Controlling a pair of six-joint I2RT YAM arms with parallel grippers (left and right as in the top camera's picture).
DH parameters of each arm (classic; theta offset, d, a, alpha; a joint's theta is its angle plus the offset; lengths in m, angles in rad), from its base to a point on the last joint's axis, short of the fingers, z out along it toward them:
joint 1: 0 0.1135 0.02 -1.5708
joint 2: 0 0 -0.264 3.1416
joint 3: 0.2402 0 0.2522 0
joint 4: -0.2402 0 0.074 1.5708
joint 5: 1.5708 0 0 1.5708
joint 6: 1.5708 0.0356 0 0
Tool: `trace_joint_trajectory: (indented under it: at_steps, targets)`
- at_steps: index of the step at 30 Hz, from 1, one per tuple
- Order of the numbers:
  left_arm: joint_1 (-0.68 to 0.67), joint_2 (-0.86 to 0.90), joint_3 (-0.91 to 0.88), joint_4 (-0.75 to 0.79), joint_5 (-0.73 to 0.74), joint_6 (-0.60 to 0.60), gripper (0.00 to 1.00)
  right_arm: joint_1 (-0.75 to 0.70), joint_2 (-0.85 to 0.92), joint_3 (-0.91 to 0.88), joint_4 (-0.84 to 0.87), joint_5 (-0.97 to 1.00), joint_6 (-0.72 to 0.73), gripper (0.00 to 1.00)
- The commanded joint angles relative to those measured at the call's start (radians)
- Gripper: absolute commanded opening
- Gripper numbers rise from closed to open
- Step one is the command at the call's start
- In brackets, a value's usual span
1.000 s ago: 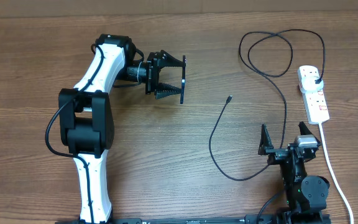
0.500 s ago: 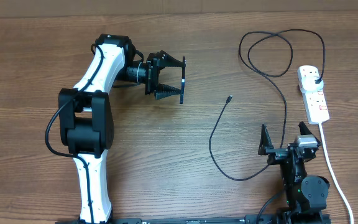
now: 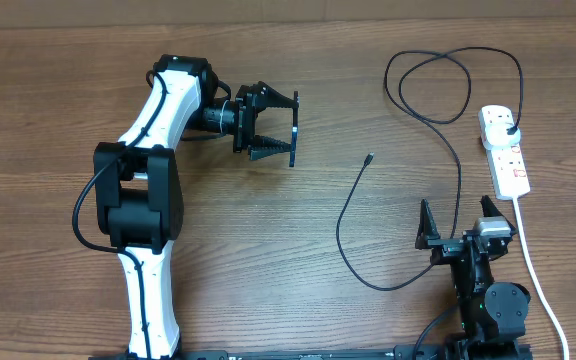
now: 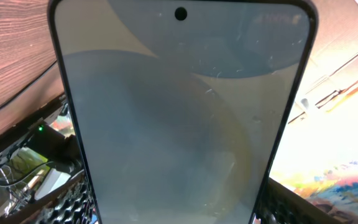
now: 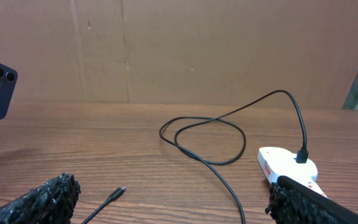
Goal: Plug charger to phone and switch on socket
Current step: 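Hold the phone upright with the left gripper above the table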
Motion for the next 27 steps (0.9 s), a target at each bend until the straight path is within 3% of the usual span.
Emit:
trace_joint_trajectory:
  at_steps: [1,27]
  targets:
    - [0.012,0.007,0.028,-0.005,0.055,0.010,0.80,-0.003,-0.010,-0.011,0.006,0.007,0.006,1.00]
    - [0.034,0.007,0.028,-0.050,0.055,0.012,0.79,-0.003,-0.010,-0.011,0.006,0.006,0.006,1.00]
